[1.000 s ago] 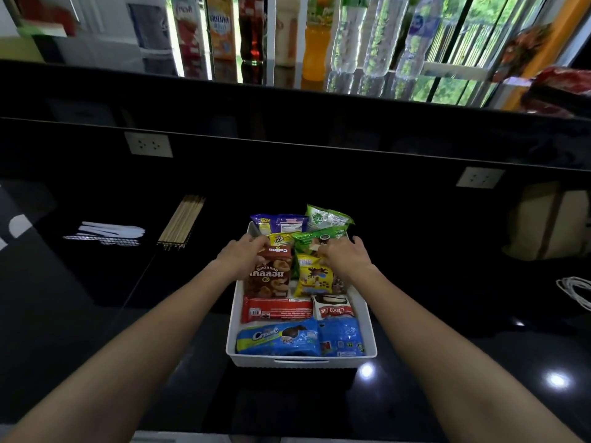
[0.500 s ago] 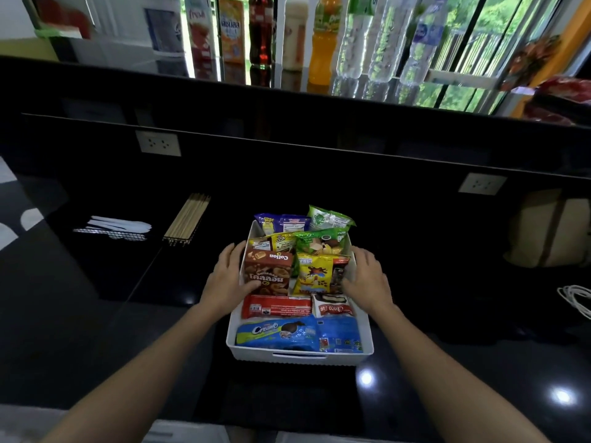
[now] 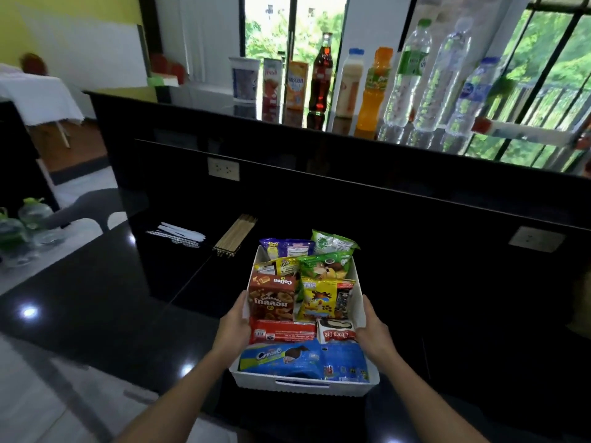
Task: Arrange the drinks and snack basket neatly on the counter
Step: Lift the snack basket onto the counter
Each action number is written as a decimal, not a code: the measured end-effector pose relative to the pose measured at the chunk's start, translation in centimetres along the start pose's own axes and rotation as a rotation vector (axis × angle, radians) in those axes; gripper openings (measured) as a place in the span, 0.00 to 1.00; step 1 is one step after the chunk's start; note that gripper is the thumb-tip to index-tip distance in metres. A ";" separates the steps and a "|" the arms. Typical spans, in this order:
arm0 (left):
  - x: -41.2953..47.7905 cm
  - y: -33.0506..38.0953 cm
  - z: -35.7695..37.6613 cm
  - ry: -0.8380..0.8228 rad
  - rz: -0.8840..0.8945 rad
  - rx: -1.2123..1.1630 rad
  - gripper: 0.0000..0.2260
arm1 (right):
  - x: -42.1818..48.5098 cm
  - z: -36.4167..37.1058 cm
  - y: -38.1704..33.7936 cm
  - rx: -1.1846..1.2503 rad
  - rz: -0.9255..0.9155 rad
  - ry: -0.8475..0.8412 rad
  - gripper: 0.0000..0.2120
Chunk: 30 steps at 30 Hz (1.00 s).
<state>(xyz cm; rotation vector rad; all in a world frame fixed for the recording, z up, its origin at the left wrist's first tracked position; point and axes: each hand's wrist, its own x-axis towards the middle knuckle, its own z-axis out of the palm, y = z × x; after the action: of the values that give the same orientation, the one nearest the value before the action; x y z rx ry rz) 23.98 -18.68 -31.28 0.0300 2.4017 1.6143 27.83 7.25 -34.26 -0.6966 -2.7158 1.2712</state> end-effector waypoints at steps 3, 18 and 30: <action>-2.5 0.8 -3.7 0.147 -0.025 -0.007 0.23 | 0.1 2.3 -3.7 -0.061 -0.076 -0.029 0.37; -9.6 12.4 -28.3 0.584 0.026 0.147 0.18 | -1.5 5.6 -35.2 -0.039 -0.536 -0.314 0.20; 3.0 26.1 -43.0 0.645 -0.035 0.756 0.23 | 4.8 -0.5 -54.7 -0.339 -0.628 -0.151 0.14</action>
<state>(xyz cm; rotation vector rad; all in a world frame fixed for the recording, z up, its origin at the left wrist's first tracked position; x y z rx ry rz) 8.70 -47.22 7.35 -0.4540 3.3295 0.6535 3.26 -20.84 6.07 0.2573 -2.9287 0.7487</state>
